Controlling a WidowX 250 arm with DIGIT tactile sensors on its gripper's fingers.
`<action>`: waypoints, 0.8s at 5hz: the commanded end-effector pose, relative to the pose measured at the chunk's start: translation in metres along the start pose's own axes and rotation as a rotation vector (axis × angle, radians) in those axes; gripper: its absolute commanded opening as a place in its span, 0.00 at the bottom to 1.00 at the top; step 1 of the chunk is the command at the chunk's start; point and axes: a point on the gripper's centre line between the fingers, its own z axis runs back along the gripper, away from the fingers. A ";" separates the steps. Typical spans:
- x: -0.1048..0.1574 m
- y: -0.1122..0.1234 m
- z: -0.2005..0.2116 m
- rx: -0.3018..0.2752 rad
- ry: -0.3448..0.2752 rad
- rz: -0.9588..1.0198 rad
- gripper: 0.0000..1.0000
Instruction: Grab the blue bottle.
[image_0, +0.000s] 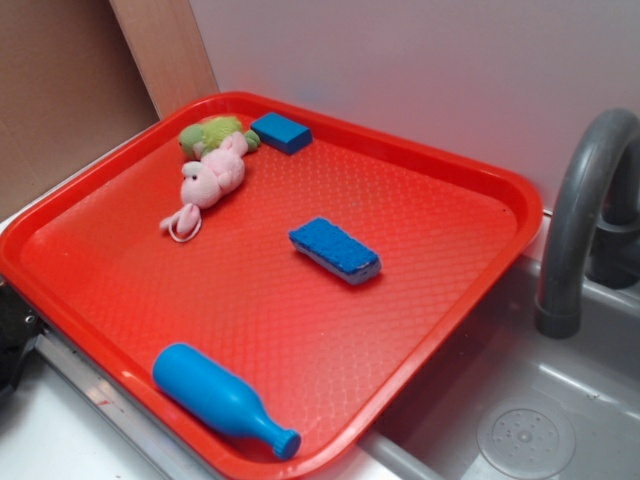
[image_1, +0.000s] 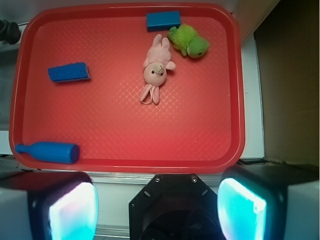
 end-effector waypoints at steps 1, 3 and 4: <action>0.000 0.000 0.000 0.000 0.000 0.000 1.00; 0.037 -0.020 -0.012 -0.010 -0.056 -0.342 1.00; 0.044 -0.052 -0.024 -0.078 -0.083 -0.586 1.00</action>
